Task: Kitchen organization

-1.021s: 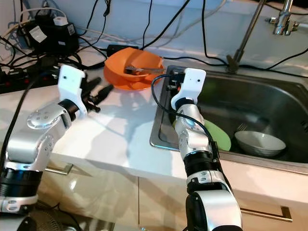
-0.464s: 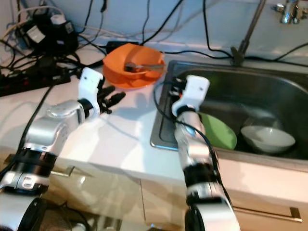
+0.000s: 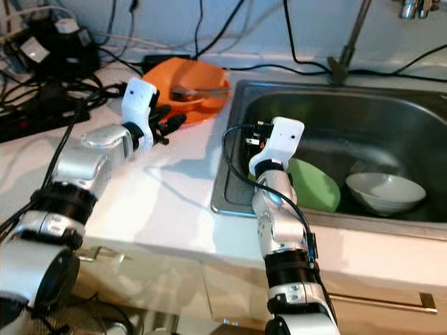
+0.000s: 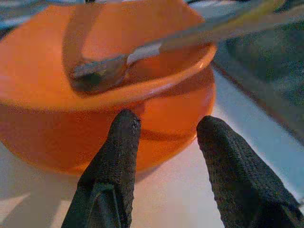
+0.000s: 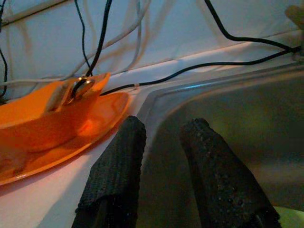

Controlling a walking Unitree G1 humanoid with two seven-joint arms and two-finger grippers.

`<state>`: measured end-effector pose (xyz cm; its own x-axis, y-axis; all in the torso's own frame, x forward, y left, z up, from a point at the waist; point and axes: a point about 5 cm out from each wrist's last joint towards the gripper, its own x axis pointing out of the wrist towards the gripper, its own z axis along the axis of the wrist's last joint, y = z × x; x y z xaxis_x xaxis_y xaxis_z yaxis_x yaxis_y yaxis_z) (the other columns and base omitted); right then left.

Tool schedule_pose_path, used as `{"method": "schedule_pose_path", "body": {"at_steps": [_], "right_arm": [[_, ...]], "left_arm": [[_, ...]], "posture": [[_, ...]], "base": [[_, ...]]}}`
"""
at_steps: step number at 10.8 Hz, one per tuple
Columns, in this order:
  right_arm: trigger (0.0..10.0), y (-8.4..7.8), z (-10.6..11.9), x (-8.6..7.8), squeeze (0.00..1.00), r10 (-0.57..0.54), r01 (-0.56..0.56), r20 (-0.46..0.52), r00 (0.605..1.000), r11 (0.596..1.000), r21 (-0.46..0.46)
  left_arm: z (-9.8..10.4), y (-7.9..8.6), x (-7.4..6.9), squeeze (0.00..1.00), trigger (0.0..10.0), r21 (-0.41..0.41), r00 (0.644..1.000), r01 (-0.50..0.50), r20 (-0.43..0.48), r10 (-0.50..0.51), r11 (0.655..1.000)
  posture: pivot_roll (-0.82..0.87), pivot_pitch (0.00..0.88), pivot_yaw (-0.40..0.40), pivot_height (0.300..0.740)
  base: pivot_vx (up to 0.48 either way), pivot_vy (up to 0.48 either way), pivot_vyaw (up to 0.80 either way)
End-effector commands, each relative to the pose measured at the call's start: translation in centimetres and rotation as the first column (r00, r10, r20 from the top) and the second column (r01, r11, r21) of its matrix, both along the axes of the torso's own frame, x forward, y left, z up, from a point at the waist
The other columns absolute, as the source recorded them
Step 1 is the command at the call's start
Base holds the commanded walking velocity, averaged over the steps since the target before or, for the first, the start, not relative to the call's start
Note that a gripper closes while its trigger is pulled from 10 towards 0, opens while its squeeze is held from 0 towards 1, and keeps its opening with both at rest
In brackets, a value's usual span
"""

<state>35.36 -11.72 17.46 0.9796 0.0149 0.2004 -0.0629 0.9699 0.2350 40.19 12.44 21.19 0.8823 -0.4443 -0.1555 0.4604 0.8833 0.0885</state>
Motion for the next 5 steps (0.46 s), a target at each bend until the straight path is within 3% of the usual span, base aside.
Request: {"method": "schedule_pose_path", "body": {"at_steps": [1,5], "right_arm": [[10.0,0.1,-0.4,-0.4,0.00,0.000,0.000,-0.022,1.000,1.000,-0.009],[10.0,-0.8,-1.0,-1.5,0.00,-0.020,0.018,-0.057,0.998,0.999,-0.026]], "left_arm": [[0.8,0.0,0.5,0.00,10.0,0.011,1.000,-0.021,0.022,0.020,1.000],[0.7,-0.5,1.5,0.00,10.0,0.005,0.995,-0.097,-0.002,0.097,0.995]], "posture": [[0.15,0.130,0.087,0.740],[0.12,0.153,0.079,0.740]], "base": [[0.000,0.000,0.00],[0.000,0.000,0.00]]}}
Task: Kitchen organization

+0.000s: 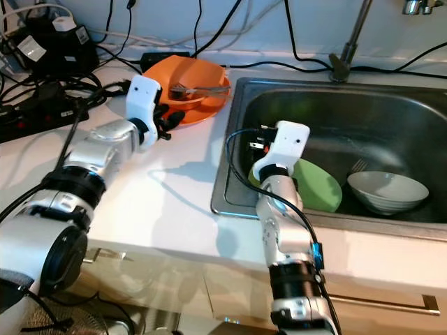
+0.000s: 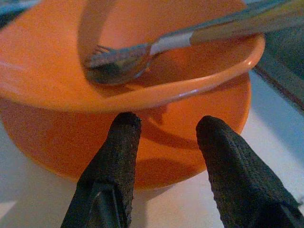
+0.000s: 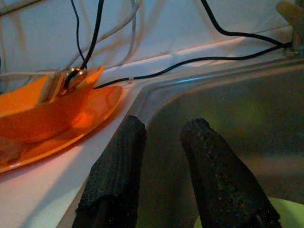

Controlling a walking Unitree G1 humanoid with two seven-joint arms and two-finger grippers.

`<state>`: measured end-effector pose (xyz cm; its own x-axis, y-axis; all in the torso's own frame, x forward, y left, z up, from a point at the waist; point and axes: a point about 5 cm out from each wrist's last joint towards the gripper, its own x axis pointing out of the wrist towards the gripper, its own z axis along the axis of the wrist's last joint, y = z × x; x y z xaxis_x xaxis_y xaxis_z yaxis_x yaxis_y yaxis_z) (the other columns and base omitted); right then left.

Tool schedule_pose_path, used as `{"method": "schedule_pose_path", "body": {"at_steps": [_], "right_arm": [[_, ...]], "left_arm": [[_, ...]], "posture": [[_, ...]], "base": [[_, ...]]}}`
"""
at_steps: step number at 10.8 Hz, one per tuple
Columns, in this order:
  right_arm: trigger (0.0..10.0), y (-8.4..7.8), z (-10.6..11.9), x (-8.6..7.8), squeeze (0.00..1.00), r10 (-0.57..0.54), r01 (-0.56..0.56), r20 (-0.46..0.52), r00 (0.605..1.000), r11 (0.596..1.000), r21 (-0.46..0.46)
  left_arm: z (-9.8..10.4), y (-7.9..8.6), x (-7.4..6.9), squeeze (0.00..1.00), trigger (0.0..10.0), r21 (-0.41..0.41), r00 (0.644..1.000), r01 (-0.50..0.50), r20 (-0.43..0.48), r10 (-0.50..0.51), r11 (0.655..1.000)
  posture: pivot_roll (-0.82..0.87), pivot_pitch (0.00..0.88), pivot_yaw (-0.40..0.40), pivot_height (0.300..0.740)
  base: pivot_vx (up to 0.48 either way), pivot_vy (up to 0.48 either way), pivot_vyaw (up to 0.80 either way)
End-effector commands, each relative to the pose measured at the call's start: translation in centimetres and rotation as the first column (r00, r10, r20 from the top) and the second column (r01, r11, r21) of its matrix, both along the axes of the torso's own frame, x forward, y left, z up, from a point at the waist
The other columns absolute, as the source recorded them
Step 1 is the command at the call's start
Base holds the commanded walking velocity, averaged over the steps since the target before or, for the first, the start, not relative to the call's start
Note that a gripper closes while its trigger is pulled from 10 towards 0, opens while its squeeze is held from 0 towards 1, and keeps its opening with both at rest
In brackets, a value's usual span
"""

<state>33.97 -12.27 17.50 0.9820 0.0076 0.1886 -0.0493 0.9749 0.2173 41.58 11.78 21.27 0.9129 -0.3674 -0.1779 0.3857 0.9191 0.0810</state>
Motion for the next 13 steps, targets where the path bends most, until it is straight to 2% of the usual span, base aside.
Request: {"method": "schedule_pose_path", "body": {"at_steps": [1,6,8,10,13], "right_arm": [[10.0,-0.3,-1.1,-0.4,0.00,-0.010,0.010,-0.051,0.999,1.000,-0.009],[10.0,-0.6,-1.6,-1.7,0.00,-0.022,0.021,-0.087,0.996,1.000,-0.013],[10.0,-0.8,-1.6,-2.3,0.00,-0.029,0.027,-0.097,0.995,0.999,-0.016],[10.0,-1.2,-1.8,-2.6,0.00,-0.043,0.041,-0.110,0.993,0.999,-0.020],[10.0,-1.2,-2.0,-2.9,0.00,-0.043,0.041,-0.129,0.991,0.999,-0.020]], "left_arm": [[0.6,0.0,0.2,0.00,10.0,0.002,1.000,-0.010,0.008,0.010,1.000],[1.5,-0.3,0.7,0.00,10.0,-0.014,0.998,-0.057,0.015,0.057,0.998],[1.4,-0.4,0.7,0.00,10.0,-0.010,0.999,-0.047,-0.001,0.047,0.999],[1.3,-0.2,0.7,0.00,10.0,-0.003,0.999,-0.034,-0.031,0.034,0.999],[0.4,0.0,0.4,0.00,10.0,-0.019,0.992,0.011,-0.122,-0.013,1.000]], "posture": [[0.11,0.161,0.078,0.740],[0.08,0.187,0.079,0.740],[0.06,0.197,0.082,0.740],[0.06,0.205,0.088,0.740],[0.07,0.209,0.093,0.740]], "base": [[0.000,0.000,0.00],[0.000,0.000,0.00],[0.000,0.000,0.00],[0.000,0.000,0.00],[0.000,0.000,0.00]]}}
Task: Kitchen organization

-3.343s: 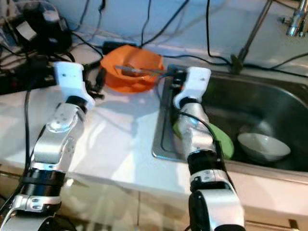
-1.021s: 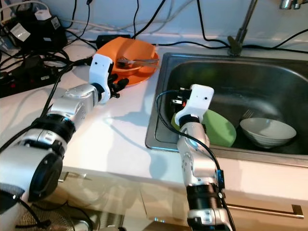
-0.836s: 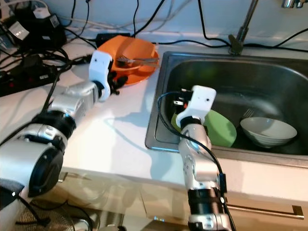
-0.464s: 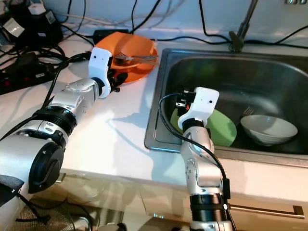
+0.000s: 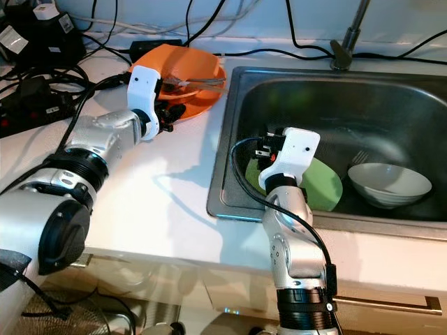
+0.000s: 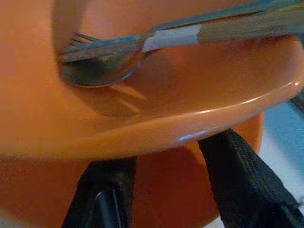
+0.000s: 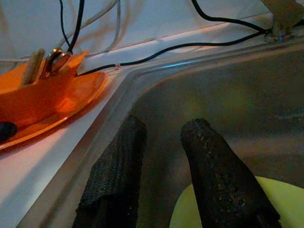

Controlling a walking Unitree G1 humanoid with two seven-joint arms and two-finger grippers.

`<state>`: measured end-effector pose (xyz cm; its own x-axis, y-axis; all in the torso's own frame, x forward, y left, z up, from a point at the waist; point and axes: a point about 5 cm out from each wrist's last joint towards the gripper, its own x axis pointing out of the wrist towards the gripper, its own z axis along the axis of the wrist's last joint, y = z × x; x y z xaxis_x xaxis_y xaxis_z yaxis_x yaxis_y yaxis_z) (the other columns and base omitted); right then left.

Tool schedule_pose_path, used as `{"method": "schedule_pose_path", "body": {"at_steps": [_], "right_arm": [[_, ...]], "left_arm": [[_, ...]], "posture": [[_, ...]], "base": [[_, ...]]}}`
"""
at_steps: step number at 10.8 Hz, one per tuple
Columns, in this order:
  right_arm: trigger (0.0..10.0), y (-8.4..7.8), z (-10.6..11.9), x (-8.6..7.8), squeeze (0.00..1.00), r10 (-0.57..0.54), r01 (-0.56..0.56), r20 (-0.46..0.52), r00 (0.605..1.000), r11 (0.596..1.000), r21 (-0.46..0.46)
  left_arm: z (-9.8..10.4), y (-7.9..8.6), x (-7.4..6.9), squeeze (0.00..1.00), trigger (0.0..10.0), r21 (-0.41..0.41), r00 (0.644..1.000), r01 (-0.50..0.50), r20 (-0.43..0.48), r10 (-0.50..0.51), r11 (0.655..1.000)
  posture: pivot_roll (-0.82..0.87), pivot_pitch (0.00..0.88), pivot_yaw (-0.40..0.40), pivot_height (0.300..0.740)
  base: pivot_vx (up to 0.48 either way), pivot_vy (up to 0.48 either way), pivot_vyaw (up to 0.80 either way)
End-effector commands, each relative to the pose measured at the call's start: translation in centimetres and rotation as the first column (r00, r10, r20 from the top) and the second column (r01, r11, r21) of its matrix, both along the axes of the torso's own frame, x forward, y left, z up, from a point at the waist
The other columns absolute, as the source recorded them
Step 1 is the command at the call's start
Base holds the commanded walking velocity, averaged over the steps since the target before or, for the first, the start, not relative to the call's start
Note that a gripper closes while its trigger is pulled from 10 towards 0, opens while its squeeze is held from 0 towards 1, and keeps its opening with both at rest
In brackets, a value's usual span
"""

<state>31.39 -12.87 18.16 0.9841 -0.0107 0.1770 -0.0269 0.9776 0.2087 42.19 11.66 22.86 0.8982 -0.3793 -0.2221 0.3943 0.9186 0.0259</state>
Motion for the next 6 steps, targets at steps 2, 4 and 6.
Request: {"method": "schedule_pose_path", "body": {"at_steps": [2,4,6], "right_arm": [[10.0,-0.4,-2.8,-0.2,0.00,-0.017,0.016,-0.126,0.992,1.000,-0.009],[10.0,0.0,-2.7,0.1,0.00,-0.002,0.002,-0.125,0.992,1.000,-0.004],[10.0,0.1,-2.5,0.6,0.00,0.009,-0.009,-0.118,0.993,1.000,-0.002]], "left_arm": [[-1.8,0.9,-0.4,0.00,10.0,0.022,0.993,0.008,-0.115,-0.006,1.000],[-2.3,1.9,-0.6,0.00,10.0,0.049,0.986,0.022,-0.163,-0.014,0.999],[-2.0,4.0,-0.9,0.00,10.0,0.070,0.980,0.038,-0.198,-0.023,0.997]], "posture": [[0.11,0.208,0.092,0.740],[0.13,0.197,0.095,0.740],[0.17,0.181,0.093,0.740]], "base": [[0.000,0.000,0.00],[0.000,0.000,0.00],[0.000,0.000,0.00]]}}
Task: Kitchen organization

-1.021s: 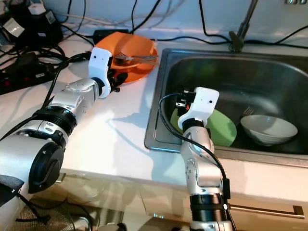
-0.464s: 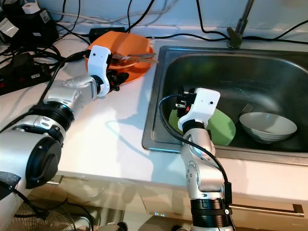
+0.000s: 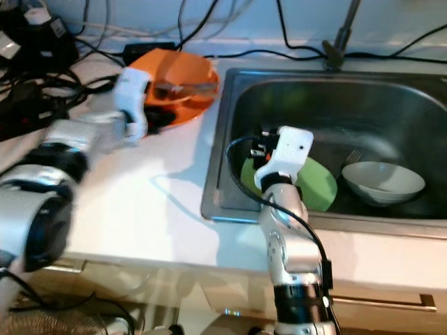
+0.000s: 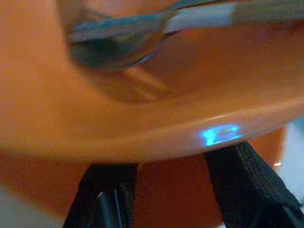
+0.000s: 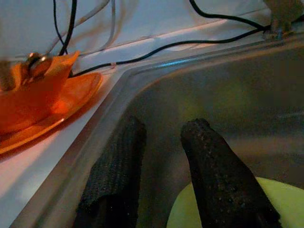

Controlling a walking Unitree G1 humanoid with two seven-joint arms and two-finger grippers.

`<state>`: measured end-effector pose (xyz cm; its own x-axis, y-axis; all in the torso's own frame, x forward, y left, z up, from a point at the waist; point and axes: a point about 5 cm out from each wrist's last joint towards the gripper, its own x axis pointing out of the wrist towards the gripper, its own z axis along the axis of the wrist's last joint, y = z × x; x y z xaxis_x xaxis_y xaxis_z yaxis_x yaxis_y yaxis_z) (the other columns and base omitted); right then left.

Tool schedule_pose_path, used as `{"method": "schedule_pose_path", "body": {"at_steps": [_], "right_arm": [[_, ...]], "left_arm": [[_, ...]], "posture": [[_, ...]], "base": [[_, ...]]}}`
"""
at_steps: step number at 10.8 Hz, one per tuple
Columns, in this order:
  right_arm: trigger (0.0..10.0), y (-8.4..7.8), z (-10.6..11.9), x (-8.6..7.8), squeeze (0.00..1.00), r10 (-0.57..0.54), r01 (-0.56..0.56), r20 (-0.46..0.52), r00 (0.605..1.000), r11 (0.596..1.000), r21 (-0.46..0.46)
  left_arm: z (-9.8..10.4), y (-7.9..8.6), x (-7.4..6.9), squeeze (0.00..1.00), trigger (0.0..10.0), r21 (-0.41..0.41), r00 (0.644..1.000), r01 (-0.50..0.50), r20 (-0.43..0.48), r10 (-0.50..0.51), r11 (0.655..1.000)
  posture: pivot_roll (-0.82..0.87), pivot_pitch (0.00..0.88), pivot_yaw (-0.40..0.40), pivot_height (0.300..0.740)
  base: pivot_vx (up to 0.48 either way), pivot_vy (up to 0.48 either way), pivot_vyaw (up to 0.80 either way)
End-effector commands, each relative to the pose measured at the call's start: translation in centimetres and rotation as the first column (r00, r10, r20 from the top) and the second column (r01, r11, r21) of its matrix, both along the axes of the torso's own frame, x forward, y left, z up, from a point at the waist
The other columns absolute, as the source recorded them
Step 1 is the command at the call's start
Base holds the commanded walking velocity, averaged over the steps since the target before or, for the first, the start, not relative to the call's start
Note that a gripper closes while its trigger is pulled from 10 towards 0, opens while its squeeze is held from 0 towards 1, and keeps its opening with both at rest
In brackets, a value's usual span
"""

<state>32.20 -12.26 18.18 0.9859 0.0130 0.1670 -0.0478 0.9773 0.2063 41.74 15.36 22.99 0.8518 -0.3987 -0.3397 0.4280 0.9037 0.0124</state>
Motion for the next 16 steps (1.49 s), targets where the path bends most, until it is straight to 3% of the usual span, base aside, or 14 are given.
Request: {"method": "schedule_pose_path", "body": {"at_steps": [1,4,8,12,14,16], "right_arm": [[10.0,-0.4,-2.4,0.1,0.00,-0.011,0.011,-0.103,0.995,1.000,-0.001],[10.0,0.1,-2.4,1.0,0.00,0.009,-0.008,-0.099,0.995,1.000,0.011],[10.0,0.5,-2.4,1.8,0.00,0.029,-0.027,-0.094,0.995,0.999,0.020],[10.0,0.8,-2.3,3.1,0.00,0.046,-0.044,-0.087,0.995,0.999,0.025],[10.0,0.8,-2.0,3.8,0.00,0.052,-0.051,-0.080,0.995,0.998,0.021],[10.0,1.0,-2.0,4.3,0.00,0.062,-0.061,-0.078,0.995,0.998,0.018]], "left_arm": [[-1.5,0.8,-0.5,0.00,10.0,0.027,0.996,-0.001,-0.084,0.003,1.000],[-0.9,2.4,-2.0,0.00,10.0,0.015,0.995,0.031,-0.096,-0.029,0.999],[-2.4,2.4,-7.0,0.00,10.0,-0.030,0.984,0.069,-0.160,-0.073,0.997],[-2.1,2.4,-12.3,0.00,10.0,-0.016,0.981,0.082,-0.177,-0.083,0.997],[-2.0,2.5,-14.6,0.00,10.0,-0.008,0.982,0.063,-0.180,-0.064,0.998],[-1.6,2.4,-15.8,0.00,10.0,-0.006,0.983,0.049,-0.177,-0.049,0.999]], "posture": [[0.19,0.170,0.094,0.740],[0.24,0.147,0.083,0.740],[0.28,0.143,0.068,0.740],[0.34,0.131,0.043,0.740],[0.37,0.124,0.022,0.740],[0.39,0.118,0.006,0.740]], "base": [[0.000,0.000,0.00],[0.000,0.000,0.00],[0.000,0.000,0.00],[0.000,0.000,0.00],[0.000,0.000,0.00],[0.000,0.000,0.00]]}}
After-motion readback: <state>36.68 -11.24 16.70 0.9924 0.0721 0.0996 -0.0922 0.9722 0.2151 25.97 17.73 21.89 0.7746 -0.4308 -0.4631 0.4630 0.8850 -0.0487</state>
